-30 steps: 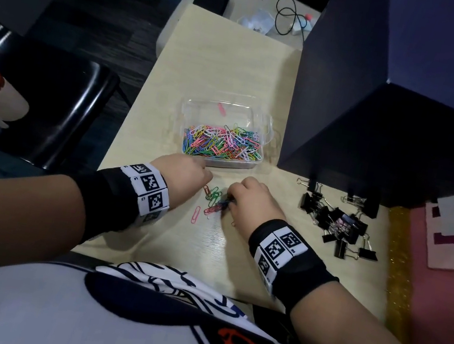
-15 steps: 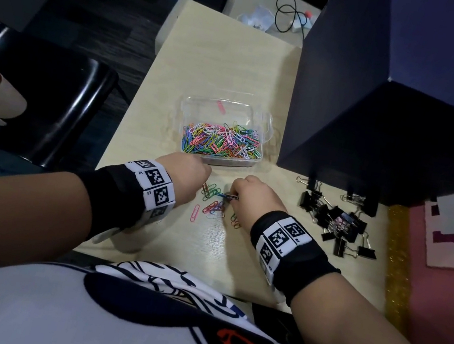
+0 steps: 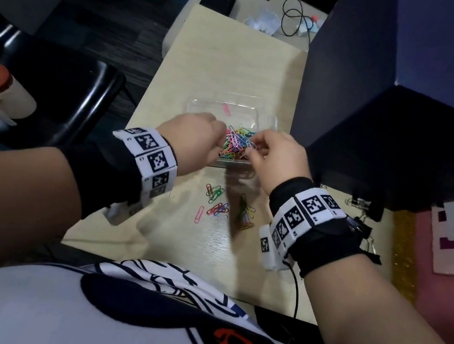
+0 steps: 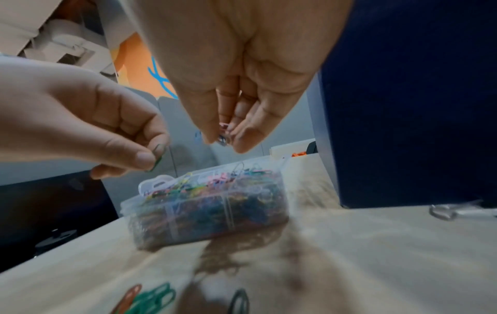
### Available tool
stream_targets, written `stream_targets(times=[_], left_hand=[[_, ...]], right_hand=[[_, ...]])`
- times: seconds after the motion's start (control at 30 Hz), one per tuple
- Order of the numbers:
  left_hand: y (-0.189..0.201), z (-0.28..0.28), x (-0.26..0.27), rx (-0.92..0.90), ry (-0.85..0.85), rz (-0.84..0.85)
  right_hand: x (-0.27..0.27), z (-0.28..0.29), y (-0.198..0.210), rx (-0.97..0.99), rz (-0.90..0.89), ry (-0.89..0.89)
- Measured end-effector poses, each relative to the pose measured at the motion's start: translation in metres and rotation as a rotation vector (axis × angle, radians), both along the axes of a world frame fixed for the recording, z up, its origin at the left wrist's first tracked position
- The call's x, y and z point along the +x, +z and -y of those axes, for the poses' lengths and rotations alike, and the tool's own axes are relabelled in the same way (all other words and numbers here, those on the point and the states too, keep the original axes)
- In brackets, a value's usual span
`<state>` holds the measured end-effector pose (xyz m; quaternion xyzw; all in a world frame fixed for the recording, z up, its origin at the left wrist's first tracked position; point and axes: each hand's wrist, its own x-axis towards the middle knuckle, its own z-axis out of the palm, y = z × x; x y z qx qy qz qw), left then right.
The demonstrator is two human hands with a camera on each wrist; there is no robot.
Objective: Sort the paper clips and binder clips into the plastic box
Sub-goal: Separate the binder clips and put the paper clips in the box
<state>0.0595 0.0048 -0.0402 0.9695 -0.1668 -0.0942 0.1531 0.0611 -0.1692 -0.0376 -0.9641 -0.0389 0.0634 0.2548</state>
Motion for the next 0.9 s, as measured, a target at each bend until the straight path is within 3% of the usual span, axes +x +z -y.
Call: stream_targets(times=[0.17, 0.23, 0.33, 0.4, 0.47, 0.57, 0.9], left_hand=[[0.005, -0.002, 0.002, -0.012, 0.029, 0.034], [-0.002, -0.001, -0.009, 0.01, -0.039, 0.038], [-0.016, 0.003, -0.023, 0.106, -0.179, -0.044], [-0.027, 0.006, -0.03, 0.204, -0.277, -0.147], [-0.036, 0.007, -0.034, 0.294, -0.373, -0.227], [-0.043, 0.008, -0.035, 0.378, -0.434, -0.244], [-0.039, 0.017, -0.027, 0.357, -0.322, -0.259]], right_hand=[[-0.004, 0.002, 0.006, -0.115, -0.123, -0.057], [-0.011, 0.005, 0.009, -0.239, -0.264, -0.042], [-0.029, 0.006, 0.005, -0.477, -0.548, 0.116], [-0.04, 0.006, -0.01, -0.469, -0.621, 0.056], [-0.046, 0.004, -0.024, -0.382, -0.608, -0.009], [-0.047, -0.001, -0.034, -0.305, -0.536, 0.07], [-0.047, 0.0, -0.046, -0.266, -0.347, 0.202]])
